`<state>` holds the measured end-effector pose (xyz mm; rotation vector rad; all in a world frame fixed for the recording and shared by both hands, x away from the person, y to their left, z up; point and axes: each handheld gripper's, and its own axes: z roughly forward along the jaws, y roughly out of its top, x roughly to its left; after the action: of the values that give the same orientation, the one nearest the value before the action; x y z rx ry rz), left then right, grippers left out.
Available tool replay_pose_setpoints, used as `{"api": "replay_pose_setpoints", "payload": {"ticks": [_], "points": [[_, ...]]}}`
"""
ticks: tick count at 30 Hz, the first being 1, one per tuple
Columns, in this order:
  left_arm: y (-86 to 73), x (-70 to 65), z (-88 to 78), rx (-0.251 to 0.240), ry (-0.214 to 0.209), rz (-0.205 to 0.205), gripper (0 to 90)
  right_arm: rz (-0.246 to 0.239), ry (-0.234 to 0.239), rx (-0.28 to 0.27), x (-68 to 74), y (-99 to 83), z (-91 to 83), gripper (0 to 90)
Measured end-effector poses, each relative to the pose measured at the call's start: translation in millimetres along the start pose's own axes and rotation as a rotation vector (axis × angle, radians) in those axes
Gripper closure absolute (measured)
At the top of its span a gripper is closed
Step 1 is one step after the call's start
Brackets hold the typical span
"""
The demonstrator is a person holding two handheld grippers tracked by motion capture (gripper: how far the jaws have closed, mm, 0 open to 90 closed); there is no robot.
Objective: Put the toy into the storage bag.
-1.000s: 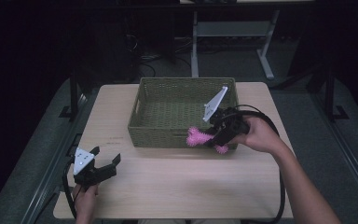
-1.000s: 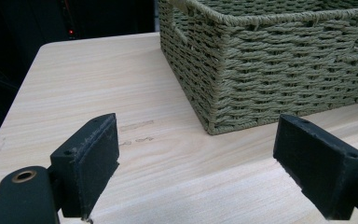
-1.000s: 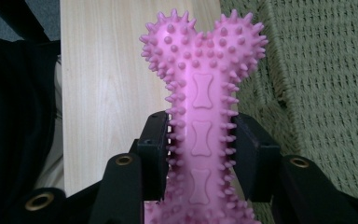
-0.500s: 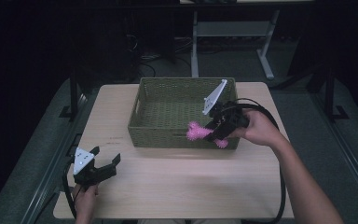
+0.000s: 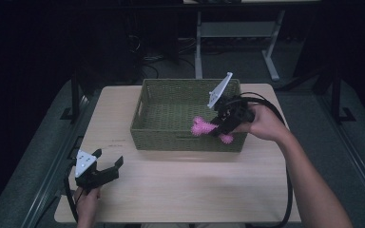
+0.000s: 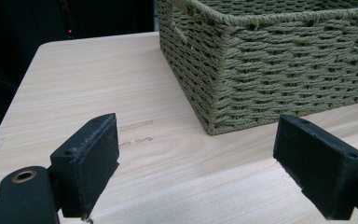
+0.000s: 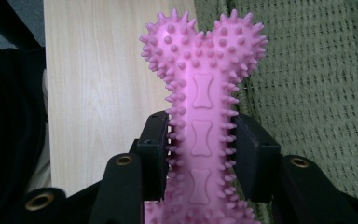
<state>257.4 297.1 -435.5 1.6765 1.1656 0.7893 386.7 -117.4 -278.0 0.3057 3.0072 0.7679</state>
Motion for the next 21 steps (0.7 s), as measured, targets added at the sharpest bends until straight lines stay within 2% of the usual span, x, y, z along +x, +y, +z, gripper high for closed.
{"api": "replay_pose_setpoints", "payload": {"ticks": [21], "points": [[0.3,-0.9,0.8,0.002,-0.001,0.006,13.6,0.028,0.0,-0.001,-22.3,5.8,-6.3,58.1]]}}
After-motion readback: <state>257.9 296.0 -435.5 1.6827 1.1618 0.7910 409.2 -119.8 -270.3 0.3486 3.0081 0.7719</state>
